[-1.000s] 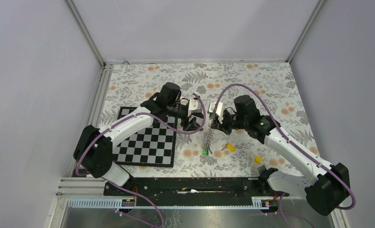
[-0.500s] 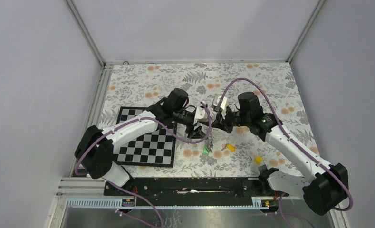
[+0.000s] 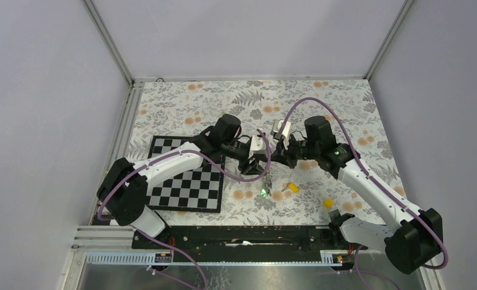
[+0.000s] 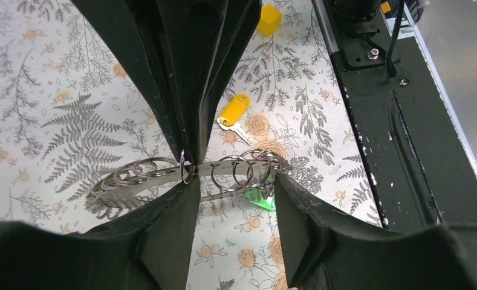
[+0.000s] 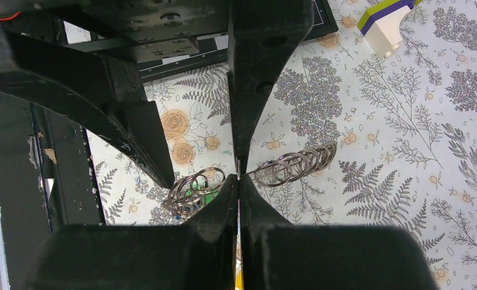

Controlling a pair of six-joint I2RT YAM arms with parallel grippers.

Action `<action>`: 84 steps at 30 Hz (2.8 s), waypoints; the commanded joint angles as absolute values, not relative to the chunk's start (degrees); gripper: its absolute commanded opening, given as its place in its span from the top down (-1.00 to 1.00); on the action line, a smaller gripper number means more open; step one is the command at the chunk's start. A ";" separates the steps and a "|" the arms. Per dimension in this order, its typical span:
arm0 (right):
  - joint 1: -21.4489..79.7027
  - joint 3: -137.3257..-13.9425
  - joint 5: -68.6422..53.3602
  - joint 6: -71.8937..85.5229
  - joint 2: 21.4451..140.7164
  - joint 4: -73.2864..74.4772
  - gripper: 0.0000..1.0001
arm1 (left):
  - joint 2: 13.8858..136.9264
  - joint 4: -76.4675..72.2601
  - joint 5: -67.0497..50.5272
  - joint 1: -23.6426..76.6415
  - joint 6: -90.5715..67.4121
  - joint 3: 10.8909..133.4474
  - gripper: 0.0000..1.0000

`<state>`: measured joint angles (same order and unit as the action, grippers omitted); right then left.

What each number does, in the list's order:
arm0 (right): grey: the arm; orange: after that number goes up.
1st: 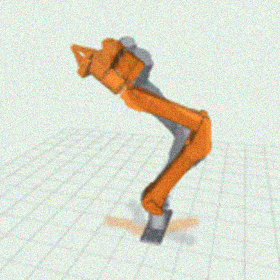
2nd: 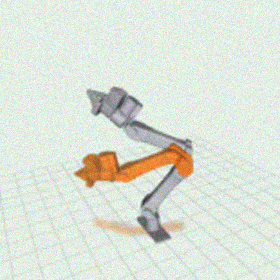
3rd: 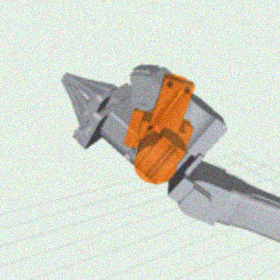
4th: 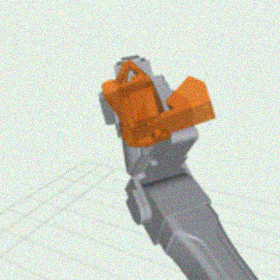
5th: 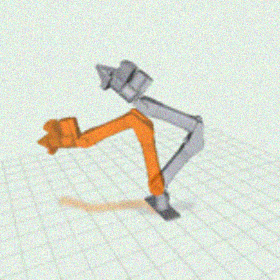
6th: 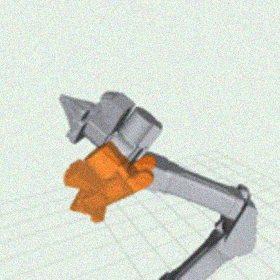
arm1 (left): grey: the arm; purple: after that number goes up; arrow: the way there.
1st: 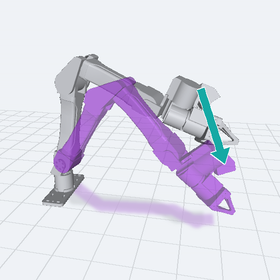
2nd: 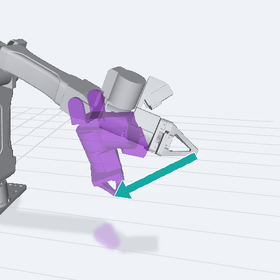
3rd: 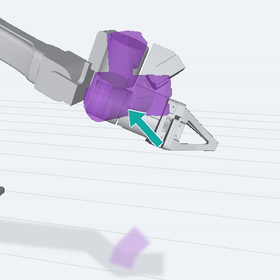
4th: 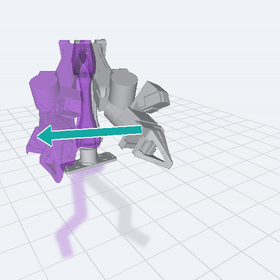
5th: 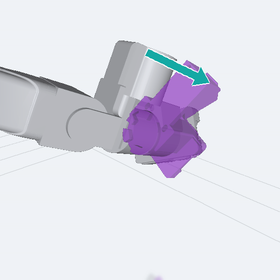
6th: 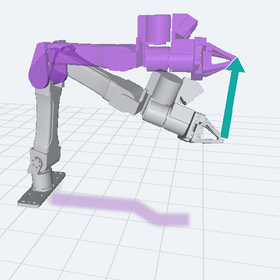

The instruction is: Put the keys on the keyring

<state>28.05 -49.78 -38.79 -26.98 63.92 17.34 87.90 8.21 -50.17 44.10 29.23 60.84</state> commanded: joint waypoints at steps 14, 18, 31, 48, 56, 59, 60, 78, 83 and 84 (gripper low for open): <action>26.85 -51.02 -41.01 -26.52 63.22 13.98 1.00 | 88.60 -1.75 -51.89 44.38 20.81 58.34 0.42; 26.63 -50.65 -40.44 -26.84 62.94 14.02 1.00 | 88.47 -1.43 -53.31 44.31 20.29 58.62 0.52; 26.16 -50.05 -40.00 -26.89 62.14 14.01 1.00 | 89.55 -4.83 -52.96 43.21 12.54 58.51 1.00; 24.94 -49.94 -38.32 -22.66 62.65 12.35 1.00 | 84.77 2.68 -50.85 42.37 23.19 56.56 0.09; 24.87 -50.41 -35.65 -18.26 65.06 10.48 1.00 | 85.82 -3.24 -49.85 42.71 10.90 56.84 -0.27; 24.87 -50.27 -35.27 -18.15 65.13 10.11 1.00 | 87.48 -3.84 -48.96 43.13 8.25 57.89 -0.21; 24.87 -50.23 -35.10 -18.19 65.08 10.07 1.00 | 88.05 -3.80 -48.58 43.19 7.79 58.25 -0.18; 24.70 -49.06 -35.18 -18.62 65.31 9.62 1.00 | 92.36 -5.24 -48.99 43.15 2.62 61.62 0.03; 24.70 -48.92 -35.15 -18.80 65.29 9.62 1.00 | 92.41 -5.82 -48.31 43.15 2.05 61.61 0.19; 24.70 -48.90 -35.08 -18.81 65.29 9.60 1.00 | 92.38 -5.87 -48.17 43.13 2.07 61.61 0.24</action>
<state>25.08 -48.73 -35.00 -18.85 65.65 12.97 92.12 -2.42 -47.51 42.96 3.01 58.94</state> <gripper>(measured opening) 0.017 0.418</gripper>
